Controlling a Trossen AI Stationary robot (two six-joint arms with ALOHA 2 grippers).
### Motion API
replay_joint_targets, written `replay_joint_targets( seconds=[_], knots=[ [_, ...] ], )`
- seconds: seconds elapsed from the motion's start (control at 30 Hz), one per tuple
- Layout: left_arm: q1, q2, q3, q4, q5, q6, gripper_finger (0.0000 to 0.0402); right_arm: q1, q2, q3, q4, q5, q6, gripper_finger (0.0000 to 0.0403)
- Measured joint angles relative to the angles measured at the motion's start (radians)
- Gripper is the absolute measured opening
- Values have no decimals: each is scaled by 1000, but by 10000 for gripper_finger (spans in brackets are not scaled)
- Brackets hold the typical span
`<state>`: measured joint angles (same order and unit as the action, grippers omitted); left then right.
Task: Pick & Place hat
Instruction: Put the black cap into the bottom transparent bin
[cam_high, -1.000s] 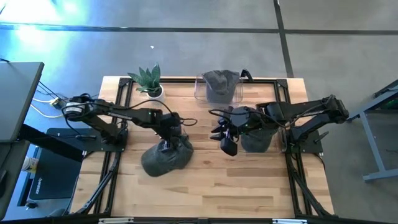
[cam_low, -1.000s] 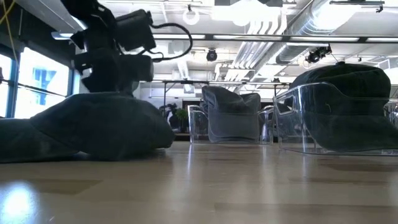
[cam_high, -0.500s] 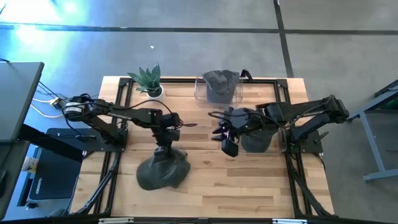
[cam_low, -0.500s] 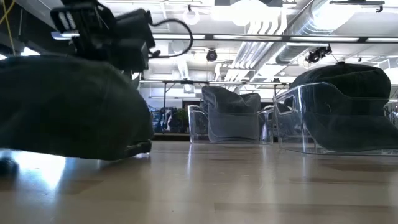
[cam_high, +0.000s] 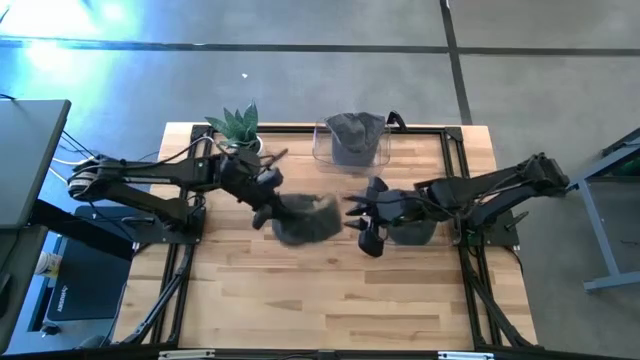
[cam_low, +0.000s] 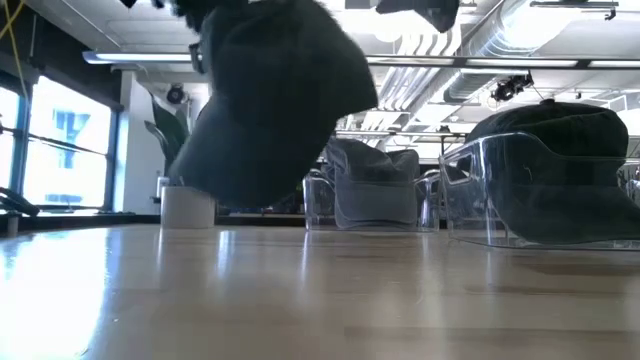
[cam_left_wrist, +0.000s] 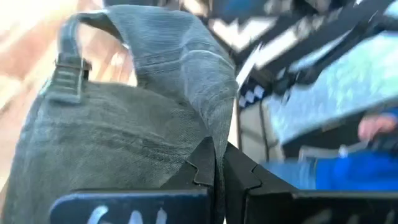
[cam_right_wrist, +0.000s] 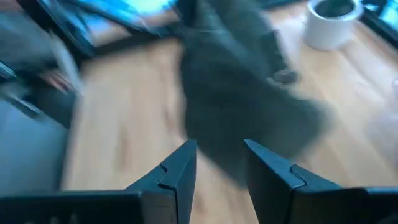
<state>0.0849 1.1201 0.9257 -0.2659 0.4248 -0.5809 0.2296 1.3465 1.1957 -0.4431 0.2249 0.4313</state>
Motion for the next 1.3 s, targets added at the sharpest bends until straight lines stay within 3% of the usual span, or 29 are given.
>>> replay_joint_targets(
  seconds=[0.2,0.37,0.5,0.8,0.97,1.3],
  knots=[
    [0,-18,0,119,-37,-83,1,-29,-137,-178,276,-105,-6,175],
    [0,-13,-1,178,-34,-106,0,-24,-171,-225,358,-62,-274,252],
    [0,-3,-2,209,-24,-106,0,-52,-126,-230,357,-38,-404,288],
    [0,-5,-1,325,33,-106,0,-241,-17,-231,499,-303,-432,290],
    [0,-5,-1,326,32,-106,0,-342,-18,-230,621,-581,-331,290],
    [0,-5,-1,325,-35,-106,0,-362,124,-230,836,-847,-198,288]
  ],
)
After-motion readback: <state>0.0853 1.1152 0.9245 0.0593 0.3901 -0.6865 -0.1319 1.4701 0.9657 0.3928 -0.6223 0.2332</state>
